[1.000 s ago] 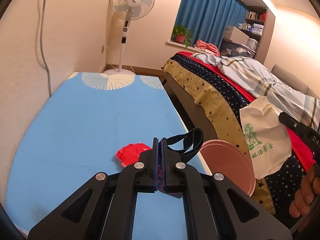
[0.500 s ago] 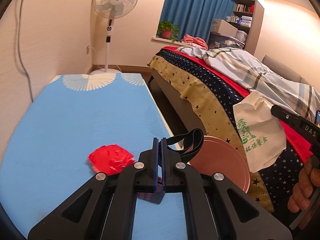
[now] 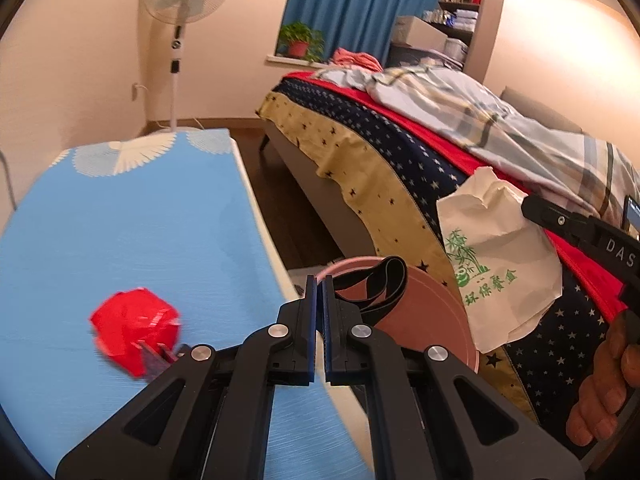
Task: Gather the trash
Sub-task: 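Lift and carry the paper bag and black strap over the pink bin with both tools, then open both tools to drop the paper bag and strap into the bin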
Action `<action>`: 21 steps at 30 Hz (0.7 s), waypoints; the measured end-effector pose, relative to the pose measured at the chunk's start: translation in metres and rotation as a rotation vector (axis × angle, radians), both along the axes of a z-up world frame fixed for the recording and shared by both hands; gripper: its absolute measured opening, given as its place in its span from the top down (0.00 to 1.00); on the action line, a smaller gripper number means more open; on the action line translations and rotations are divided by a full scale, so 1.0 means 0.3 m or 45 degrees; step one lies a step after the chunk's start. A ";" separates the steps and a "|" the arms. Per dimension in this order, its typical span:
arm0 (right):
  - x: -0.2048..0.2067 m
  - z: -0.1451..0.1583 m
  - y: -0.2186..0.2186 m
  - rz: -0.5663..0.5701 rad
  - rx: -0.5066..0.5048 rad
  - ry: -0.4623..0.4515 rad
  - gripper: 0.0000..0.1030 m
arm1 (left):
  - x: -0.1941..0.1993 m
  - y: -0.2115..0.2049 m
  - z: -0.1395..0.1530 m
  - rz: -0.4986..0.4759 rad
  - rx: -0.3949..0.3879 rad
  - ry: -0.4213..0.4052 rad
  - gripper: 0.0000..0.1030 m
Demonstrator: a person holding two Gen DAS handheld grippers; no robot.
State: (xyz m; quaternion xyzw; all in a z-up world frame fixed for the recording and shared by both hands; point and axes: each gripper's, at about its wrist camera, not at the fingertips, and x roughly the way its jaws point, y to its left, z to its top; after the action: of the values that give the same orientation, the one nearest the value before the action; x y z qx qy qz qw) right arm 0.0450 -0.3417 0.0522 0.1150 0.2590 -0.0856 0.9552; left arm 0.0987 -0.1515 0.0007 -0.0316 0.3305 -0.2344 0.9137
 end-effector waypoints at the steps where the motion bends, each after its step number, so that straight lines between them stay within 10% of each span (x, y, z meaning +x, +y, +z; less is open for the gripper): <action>1: 0.002 -0.006 -0.005 -0.006 0.003 0.007 0.93 | 0.005 -0.013 -0.008 -0.007 0.004 0.006 0.98; 17: 0.062 -0.076 -0.046 -0.067 0.035 0.107 0.91 | 0.043 -0.156 -0.096 -0.120 0.035 0.081 0.97; 21: 0.063 -0.082 -0.055 -0.085 0.044 0.119 0.88 | 0.048 -0.171 -0.101 -0.145 0.011 0.094 0.76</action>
State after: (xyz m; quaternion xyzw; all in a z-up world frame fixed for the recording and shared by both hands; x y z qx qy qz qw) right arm 0.0638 -0.3581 0.0277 0.1359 0.3007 -0.1183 0.9365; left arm 0.1130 -0.2027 -0.0297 -0.0175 0.3662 -0.2833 0.8862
